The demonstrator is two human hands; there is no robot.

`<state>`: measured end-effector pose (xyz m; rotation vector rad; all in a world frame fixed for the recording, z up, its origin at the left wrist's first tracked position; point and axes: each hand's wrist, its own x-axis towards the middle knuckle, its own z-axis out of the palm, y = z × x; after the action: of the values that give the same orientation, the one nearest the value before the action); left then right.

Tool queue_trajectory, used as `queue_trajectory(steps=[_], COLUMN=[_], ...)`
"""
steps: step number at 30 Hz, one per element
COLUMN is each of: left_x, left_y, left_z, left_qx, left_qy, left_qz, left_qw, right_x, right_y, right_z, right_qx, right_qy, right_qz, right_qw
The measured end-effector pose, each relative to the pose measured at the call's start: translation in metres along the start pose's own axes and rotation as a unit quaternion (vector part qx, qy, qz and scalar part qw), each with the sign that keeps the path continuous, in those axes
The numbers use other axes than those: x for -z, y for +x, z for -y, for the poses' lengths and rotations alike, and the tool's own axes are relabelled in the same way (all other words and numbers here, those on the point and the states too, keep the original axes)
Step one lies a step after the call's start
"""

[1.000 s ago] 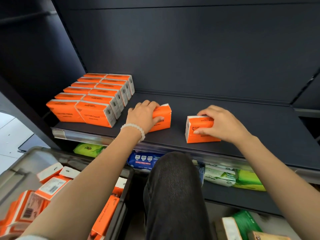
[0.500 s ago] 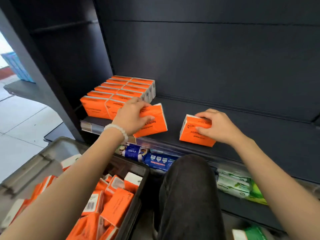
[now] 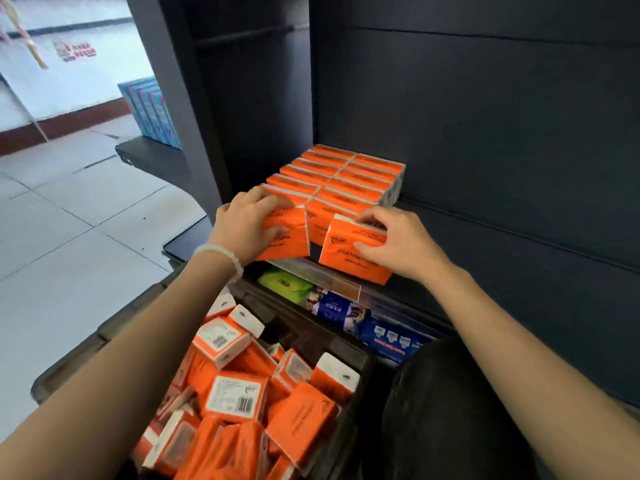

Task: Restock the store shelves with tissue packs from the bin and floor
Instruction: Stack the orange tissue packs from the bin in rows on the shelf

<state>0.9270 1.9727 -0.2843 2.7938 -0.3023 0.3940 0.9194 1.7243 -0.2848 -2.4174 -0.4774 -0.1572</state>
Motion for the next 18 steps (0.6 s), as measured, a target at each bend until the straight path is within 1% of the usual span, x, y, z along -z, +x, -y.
queue_trajectory(steps=[4,8,10,14,18], left_x=[-0.003,-0.018,-0.031,-0.046,-0.050], left_y=[0.021,0.042,0.048,0.055,0.058], left_z=[0.024,0.044,0.052,0.058,0.067], left_qx=[-0.031,-0.068,-0.070,-0.079,-0.115], left_qy=[0.016,0.007,-0.024,-0.099,-0.160], left_qz=[-0.013,-0.003,0.007,-0.011,-0.020], left_qw=[0.999,0.998,0.997,0.992,0.980], right_x=[-0.019,-0.041,-0.053,-0.074,-0.075], right_y=[0.034,0.056,0.059,0.057,0.057], right_z=[0.013,0.012,0.006,-0.009,-0.012], right_qx=[0.028,0.064,0.076,0.131,0.153], right_qy=[-0.021,-0.089,-0.112,-0.157,-0.150], right_qz=[-0.003,-0.026,-0.038,-0.096,-0.115], right_qw=[0.999,0.994,0.990,0.974,0.970])
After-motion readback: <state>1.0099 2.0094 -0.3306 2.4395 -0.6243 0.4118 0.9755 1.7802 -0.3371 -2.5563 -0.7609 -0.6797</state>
